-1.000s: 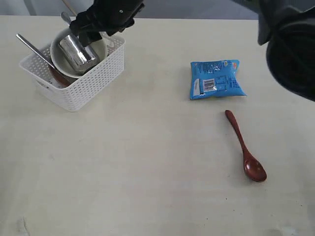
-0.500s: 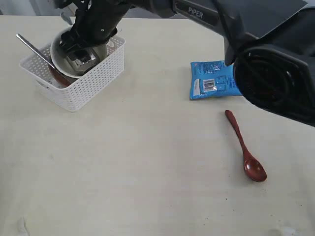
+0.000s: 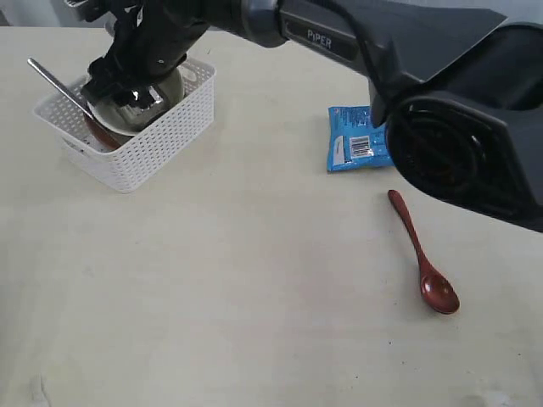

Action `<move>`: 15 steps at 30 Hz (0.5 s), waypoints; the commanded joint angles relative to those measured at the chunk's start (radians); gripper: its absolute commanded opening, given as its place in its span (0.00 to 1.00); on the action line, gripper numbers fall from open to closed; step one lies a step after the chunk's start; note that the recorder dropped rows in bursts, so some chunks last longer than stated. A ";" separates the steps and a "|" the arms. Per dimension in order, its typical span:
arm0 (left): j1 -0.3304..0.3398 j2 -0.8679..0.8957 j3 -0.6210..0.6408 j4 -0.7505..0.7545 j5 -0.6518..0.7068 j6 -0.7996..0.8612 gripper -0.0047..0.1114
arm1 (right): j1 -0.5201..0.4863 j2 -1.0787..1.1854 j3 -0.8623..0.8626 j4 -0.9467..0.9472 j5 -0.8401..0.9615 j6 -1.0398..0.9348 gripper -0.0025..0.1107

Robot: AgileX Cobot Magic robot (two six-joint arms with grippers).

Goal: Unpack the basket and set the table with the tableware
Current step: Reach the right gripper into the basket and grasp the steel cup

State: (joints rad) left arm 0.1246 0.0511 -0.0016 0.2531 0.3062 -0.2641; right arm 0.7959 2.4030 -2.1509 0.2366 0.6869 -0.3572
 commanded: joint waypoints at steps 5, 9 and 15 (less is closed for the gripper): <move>-0.002 -0.006 0.002 0.005 -0.005 -0.002 0.04 | -0.001 0.019 -0.004 -0.011 -0.033 0.012 0.62; -0.002 -0.006 0.002 0.005 -0.005 -0.002 0.04 | -0.001 0.021 -0.004 -0.011 -0.038 0.012 0.62; -0.002 -0.006 0.002 0.005 -0.005 -0.002 0.04 | -0.001 0.040 -0.004 -0.009 -0.042 0.023 0.62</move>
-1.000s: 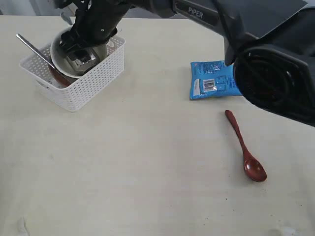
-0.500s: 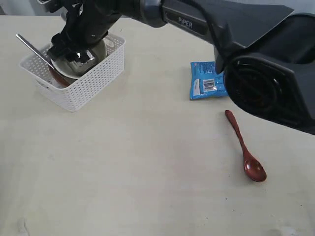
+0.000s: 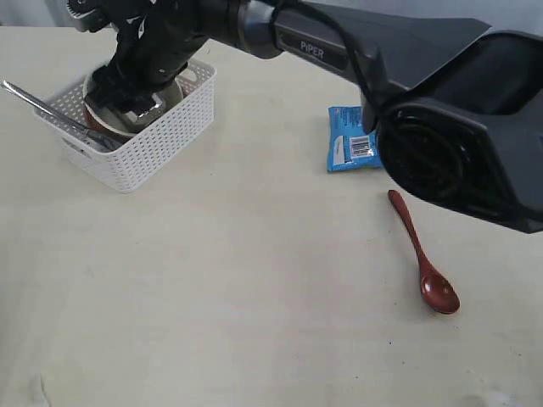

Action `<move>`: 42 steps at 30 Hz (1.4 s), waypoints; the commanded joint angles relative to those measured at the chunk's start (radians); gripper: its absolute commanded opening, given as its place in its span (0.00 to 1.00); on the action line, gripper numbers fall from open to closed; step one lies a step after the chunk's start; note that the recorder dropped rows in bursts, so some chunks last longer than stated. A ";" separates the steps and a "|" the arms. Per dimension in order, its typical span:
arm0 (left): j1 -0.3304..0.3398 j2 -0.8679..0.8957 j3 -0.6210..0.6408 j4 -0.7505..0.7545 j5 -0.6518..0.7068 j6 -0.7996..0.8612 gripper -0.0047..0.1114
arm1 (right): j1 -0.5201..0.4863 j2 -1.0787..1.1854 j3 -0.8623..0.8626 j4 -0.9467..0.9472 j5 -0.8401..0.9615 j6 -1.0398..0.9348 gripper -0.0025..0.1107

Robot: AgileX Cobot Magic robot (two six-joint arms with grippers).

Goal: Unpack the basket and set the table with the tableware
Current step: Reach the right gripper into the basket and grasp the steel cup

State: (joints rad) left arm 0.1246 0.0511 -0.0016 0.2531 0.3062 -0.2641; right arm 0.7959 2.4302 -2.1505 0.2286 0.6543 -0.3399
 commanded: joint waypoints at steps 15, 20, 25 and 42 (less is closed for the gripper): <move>-0.002 -0.006 0.002 0.005 -0.005 -0.002 0.04 | -0.001 0.050 -0.005 -0.001 0.003 0.029 0.62; -0.002 -0.006 0.002 0.005 -0.005 -0.002 0.04 | -0.001 0.050 -0.005 -0.001 0.005 0.038 0.62; -0.002 -0.006 0.002 0.005 -0.005 -0.002 0.04 | -0.001 0.050 -0.005 -0.001 0.005 0.040 0.62; -0.002 -0.006 0.002 0.005 -0.005 -0.002 0.04 | -0.001 0.050 -0.005 -0.001 0.007 0.056 0.43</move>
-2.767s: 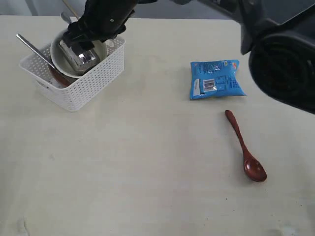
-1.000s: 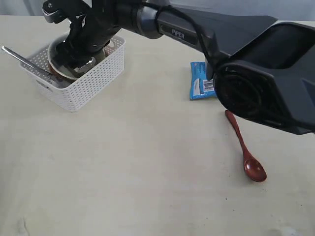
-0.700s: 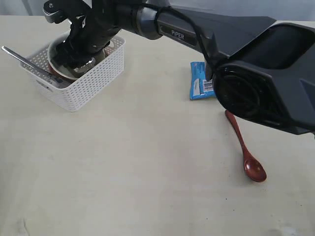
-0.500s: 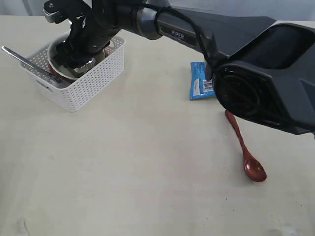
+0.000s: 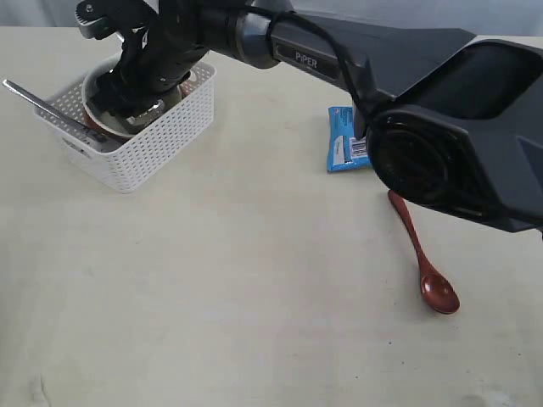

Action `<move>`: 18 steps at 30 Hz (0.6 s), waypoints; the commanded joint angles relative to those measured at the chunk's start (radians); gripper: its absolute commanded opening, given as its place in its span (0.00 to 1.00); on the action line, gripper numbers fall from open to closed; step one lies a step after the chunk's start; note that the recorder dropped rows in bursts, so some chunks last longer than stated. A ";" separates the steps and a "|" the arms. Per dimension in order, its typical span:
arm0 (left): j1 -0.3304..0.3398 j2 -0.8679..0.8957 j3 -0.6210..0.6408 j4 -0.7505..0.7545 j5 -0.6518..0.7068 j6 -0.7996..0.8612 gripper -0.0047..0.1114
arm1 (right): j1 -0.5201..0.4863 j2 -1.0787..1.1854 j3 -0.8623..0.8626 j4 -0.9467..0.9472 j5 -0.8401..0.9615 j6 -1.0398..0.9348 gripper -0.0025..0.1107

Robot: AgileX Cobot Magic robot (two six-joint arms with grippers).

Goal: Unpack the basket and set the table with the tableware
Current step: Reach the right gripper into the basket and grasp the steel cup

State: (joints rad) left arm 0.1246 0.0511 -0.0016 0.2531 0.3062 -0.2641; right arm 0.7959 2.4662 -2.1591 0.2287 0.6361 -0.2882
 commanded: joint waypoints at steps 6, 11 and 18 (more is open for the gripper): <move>-0.002 -0.006 0.002 0.005 -0.005 -0.002 0.04 | -0.001 0.014 0.004 -0.001 0.027 0.004 0.43; -0.002 -0.006 0.002 0.005 -0.005 -0.002 0.04 | -0.001 0.014 0.004 -0.001 0.031 0.004 0.38; -0.002 -0.006 0.002 0.005 -0.005 -0.002 0.04 | -0.001 -0.004 0.004 0.001 0.057 0.009 0.02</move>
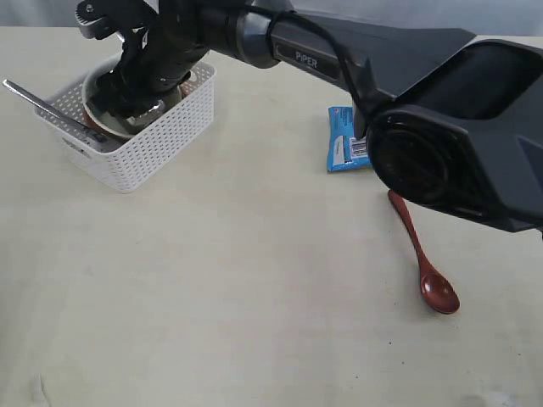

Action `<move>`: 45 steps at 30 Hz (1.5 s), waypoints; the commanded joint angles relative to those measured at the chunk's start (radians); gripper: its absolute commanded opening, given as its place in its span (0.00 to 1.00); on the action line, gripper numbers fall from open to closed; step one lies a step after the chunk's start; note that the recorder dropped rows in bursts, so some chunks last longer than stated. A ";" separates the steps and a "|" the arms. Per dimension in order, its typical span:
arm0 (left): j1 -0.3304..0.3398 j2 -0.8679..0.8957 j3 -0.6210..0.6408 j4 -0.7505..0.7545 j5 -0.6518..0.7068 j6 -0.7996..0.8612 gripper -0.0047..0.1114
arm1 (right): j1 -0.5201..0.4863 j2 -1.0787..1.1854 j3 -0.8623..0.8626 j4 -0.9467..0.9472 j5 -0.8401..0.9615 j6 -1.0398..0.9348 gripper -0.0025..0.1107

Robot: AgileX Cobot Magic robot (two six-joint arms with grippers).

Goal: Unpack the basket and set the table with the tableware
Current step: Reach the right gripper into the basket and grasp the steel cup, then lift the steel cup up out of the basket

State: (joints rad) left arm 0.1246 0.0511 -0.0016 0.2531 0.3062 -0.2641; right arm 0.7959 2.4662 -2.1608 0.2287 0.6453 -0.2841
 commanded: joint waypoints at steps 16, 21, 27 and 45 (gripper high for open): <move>-0.002 -0.006 0.002 0.005 -0.005 -0.002 0.04 | -0.001 -0.184 0.005 -0.014 0.094 -0.012 0.02; -0.002 -0.006 0.002 0.005 -0.005 -0.002 0.04 | -0.001 -0.268 0.055 -0.005 0.077 -0.064 0.02; -0.002 -0.006 0.002 0.005 -0.005 -0.002 0.04 | -0.006 -0.420 0.284 0.011 -0.085 -0.130 0.02; -0.002 -0.006 0.002 0.005 -0.005 -0.002 0.04 | 0.021 -0.695 1.258 -0.109 -1.378 0.044 0.02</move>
State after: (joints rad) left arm 0.1246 0.0511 -0.0016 0.2531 0.3062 -0.2641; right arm 0.8004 1.7802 -0.9763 0.1824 -0.5552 -0.3247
